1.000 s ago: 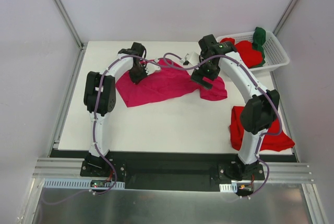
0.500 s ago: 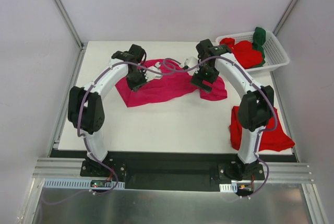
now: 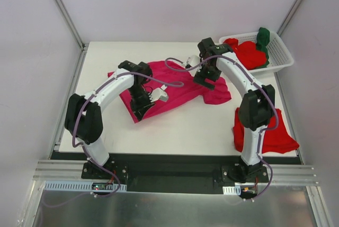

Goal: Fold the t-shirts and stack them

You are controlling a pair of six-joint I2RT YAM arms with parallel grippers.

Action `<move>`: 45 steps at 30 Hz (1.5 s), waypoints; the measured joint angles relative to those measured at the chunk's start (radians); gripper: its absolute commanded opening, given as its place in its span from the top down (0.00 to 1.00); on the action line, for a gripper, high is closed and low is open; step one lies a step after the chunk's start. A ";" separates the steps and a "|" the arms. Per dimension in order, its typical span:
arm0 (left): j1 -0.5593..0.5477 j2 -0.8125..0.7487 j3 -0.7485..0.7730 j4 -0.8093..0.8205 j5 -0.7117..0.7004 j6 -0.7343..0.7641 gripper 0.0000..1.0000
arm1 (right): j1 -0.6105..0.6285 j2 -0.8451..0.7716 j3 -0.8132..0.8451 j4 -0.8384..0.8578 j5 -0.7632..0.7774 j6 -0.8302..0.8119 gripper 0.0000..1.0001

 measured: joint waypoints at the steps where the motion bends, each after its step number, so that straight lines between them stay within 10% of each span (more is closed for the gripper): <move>1: -0.008 0.000 -0.005 -0.006 0.018 0.000 1.00 | -0.001 0.000 0.000 0.000 0.005 -0.002 0.04; 5: -0.043 0.000 -0.037 -0.021 0.100 0.003 0.95 | -0.006 0.000 0.000 0.001 0.019 -0.009 0.04; 6: -0.051 0.000 -0.050 -0.023 0.116 0.004 0.83 | -0.008 0.000 0.000 0.001 0.022 -0.013 0.04; 8: -0.064 0.000 -0.074 -0.025 0.142 0.011 0.17 | -0.011 0.000 0.000 0.001 0.024 -0.021 0.04; 9: -0.072 0.000 -0.089 -0.028 0.156 0.009 0.01 | -0.011 0.000 0.000 0.001 0.025 -0.027 0.04; 19: -0.063 -0.001 -0.032 -0.050 0.139 -0.019 0.01 | -0.025 0.000 0.009 0.014 0.039 -0.051 0.04; 29: 0.086 0.056 0.035 0.333 -0.235 -0.285 0.01 | -0.043 0.001 0.027 0.069 -0.072 0.029 0.04; 37: 0.118 0.328 0.069 0.491 -0.398 -0.335 0.01 | -0.050 0.049 0.187 0.206 -0.279 0.179 0.04; 45: 0.093 0.280 -0.006 0.574 -0.465 -0.271 0.01 | -0.046 0.282 0.412 0.301 -0.375 0.342 0.04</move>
